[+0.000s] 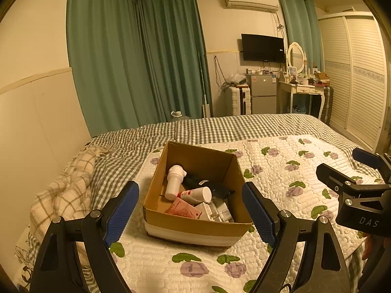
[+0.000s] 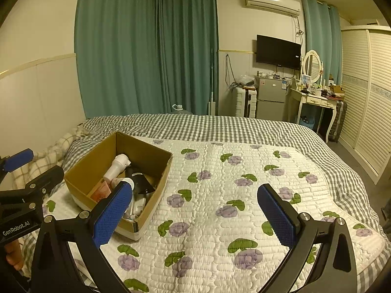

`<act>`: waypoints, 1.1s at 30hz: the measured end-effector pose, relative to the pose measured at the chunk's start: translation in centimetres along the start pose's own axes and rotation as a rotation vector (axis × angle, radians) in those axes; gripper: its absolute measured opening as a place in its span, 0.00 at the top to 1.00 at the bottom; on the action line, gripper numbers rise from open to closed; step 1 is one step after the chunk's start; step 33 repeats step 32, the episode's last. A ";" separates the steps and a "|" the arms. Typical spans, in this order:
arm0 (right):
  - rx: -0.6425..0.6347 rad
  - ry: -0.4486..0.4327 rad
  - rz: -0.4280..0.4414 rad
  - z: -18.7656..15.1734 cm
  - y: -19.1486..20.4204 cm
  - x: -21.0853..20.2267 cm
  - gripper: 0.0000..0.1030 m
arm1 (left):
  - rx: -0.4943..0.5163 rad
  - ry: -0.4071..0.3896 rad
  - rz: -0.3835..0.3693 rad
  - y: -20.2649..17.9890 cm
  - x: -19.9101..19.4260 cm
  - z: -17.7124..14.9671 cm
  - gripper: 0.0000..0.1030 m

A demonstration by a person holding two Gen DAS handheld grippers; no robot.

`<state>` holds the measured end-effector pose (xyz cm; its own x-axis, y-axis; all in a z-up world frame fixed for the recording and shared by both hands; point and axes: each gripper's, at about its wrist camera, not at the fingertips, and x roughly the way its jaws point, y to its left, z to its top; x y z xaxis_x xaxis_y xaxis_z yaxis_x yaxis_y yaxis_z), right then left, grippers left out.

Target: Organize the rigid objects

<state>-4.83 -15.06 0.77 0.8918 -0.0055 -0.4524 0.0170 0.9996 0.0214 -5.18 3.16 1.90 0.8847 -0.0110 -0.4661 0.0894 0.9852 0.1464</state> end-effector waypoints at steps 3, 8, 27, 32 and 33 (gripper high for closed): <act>0.001 0.000 0.002 0.0 0.0 0.0 0.00 | -0.001 -0.001 0.000 0.0 0.0 0.0 0.14; -0.001 0.002 0.003 0.0 0.0 0.0 0.00 | 0.001 -0.001 -0.002 0.0 -0.1 0.0 0.14; 0.002 0.007 0.002 -0.2 0.3 0.1 0.00 | 0.004 0.002 -0.005 0.0 -0.2 -0.2 0.14; 0.001 0.013 0.002 -0.4 0.4 0.3 0.00 | 0.008 0.005 -0.014 -0.1 -0.2 -0.5 0.14; 0.001 0.013 0.002 -0.4 0.4 0.3 0.00 | 0.008 0.005 -0.014 -0.1 -0.2 -0.5 0.14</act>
